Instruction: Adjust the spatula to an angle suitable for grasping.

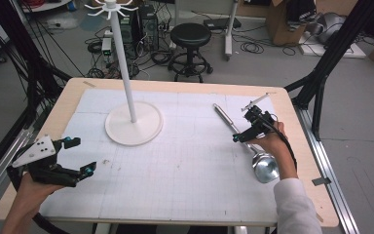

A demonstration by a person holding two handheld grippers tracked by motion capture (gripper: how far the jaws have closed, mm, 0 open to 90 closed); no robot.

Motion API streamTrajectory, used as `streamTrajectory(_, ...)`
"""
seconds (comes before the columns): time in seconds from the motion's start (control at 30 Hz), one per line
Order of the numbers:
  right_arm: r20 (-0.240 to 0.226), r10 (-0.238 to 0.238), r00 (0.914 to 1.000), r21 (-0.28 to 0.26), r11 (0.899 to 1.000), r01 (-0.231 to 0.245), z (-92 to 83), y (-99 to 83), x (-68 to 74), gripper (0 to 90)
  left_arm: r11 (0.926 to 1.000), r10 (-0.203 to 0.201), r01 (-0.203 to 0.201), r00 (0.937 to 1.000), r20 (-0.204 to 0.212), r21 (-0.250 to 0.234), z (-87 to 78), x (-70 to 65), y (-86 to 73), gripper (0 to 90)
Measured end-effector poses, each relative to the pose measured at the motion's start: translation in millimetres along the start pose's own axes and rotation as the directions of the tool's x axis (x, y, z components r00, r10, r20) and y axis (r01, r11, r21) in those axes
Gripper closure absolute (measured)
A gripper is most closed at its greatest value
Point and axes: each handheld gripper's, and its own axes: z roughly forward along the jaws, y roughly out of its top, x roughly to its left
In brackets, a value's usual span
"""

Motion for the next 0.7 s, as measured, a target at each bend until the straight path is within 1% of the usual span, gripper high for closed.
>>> streamTrajectory(0.27, -0.002, 0.039, 0.9992, -0.024, 0.999, -0.039, 16.3, -6.1, -5.2, 0.6, 1.0, -0.002, 0.002, 1.0, 0.001, -0.005, -0.7, 0.4, 0.0, 1.7)
streamTrajectory(0.43, -0.015, 0.066, 0.9977, -0.022, 0.998, -0.066, 26.8, -10.3, -8.2, 0.7, 1.0, -0.001, 0.001, 1.0, 0.001, -0.002, -0.1, -0.1, 0.0, 1.7)
streamTrajectory(0.5, -0.011, 0.074, 0.9972, -0.022, 0.997, -0.074, 30.6, -11.3, -9.6, 0.8, 1.0, -0.001, 0.001, 1.0, 0.003, -0.002, -0.2, -0.2, 0.0, 1.7)
streamTrajectory(0.53, -0.012, 0.087, 0.9961, -0.021, 0.996, -0.087, 31.9, -11.9, -10.2, 2.1, 1.0, -0.001, 0.001, 1.0, 0.002, -0.003, -0.2, -0.1, -0.1, 1.7)
streamTrajectory(0.57, -0.014, 0.089, 0.9959, -0.024, 0.996, -0.09, 33.0, -12.7, -11.3, 7.1, 1.0, -0.001, 0.001, 1.0, 0.003, -0.001, -0.5, 0.1, -0.3, 1.7)
streamTrajectory(0.6, -0.006, 0.097, 0.9953, -0.024, 0.995, -0.097, 33.9, -13.2, -11.5, 8.2, 1.0, -0.001, 0.001, 1.0, 0.003, -0.001, -0.4, 0.1, -0.4, 1.7)
streamTrajectory(0.63, -0.008, 0.103, 0.9947, -0.024, 0.994, -0.103, 35.1, -14.3, -12.8, 14.8, 1.0, -0.002, 0.002, 1.0, 0.003, -0.002, -0.3, 0.1, -0.7, 1.7)
streamTrajectory(0.67, -0.008, 0.103, 0.9947, -0.024, 0.994, -0.103, 35.1, -14.3, -12.8, 14.8, 1.0, -0.002, 0.002, 1.0, 0.003, -0.001, -0.2, 0.3, -0.9, 1.7)
streamTrajectory(0.7, -0.019, 0.114, 0.9933, -0.025, 0.993, -0.114, 35.8, -14.9, -13.1, 15.5, 1.0, 0.0, 0.0, 1.0, 0.003, -0.002, 0.0, 0.4, -1.0, 1.7)
